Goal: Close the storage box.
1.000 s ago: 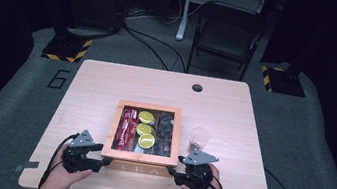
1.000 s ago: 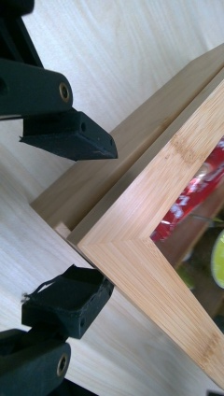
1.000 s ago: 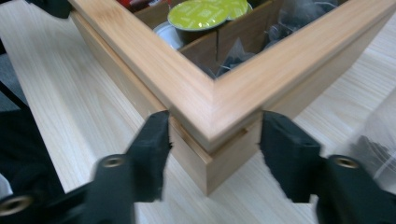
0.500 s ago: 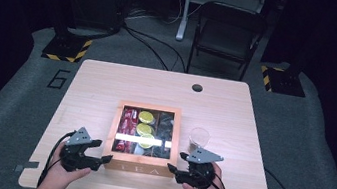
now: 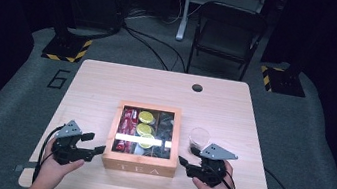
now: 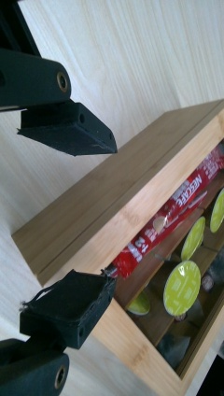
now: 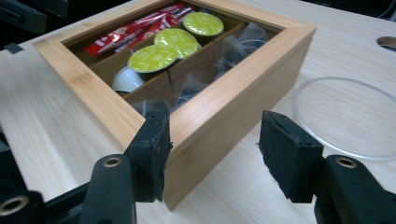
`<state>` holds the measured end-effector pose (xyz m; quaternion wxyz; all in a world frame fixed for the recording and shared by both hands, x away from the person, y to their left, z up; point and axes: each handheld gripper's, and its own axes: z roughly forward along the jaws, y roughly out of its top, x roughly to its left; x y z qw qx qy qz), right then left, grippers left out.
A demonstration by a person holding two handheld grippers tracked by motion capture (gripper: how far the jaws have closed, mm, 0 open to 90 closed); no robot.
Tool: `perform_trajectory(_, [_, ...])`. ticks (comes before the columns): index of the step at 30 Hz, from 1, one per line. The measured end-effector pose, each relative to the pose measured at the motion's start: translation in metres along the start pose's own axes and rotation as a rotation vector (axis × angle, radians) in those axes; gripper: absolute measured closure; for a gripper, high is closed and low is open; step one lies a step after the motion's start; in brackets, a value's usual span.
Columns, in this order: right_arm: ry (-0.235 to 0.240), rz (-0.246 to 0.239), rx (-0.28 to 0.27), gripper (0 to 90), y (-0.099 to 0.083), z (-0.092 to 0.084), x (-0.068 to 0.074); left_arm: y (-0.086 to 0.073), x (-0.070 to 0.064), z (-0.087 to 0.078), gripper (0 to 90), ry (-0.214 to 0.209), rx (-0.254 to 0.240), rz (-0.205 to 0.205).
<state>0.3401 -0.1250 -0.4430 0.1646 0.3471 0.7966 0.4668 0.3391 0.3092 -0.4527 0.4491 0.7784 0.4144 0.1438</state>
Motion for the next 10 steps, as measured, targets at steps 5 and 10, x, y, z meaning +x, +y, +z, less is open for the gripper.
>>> perform_trajectory(5, [-0.02,0.008,0.006,43.6,-0.003,-0.003,-0.004,-0.001,0.009,0.002,31.8,0.012,0.011,-0.004])
perform_trajectory(10, [0.006,0.006,-0.003,43.5,-0.005,-0.005,-0.003,0.0,0.015,0.003,32.1,0.023,0.004,-0.018])
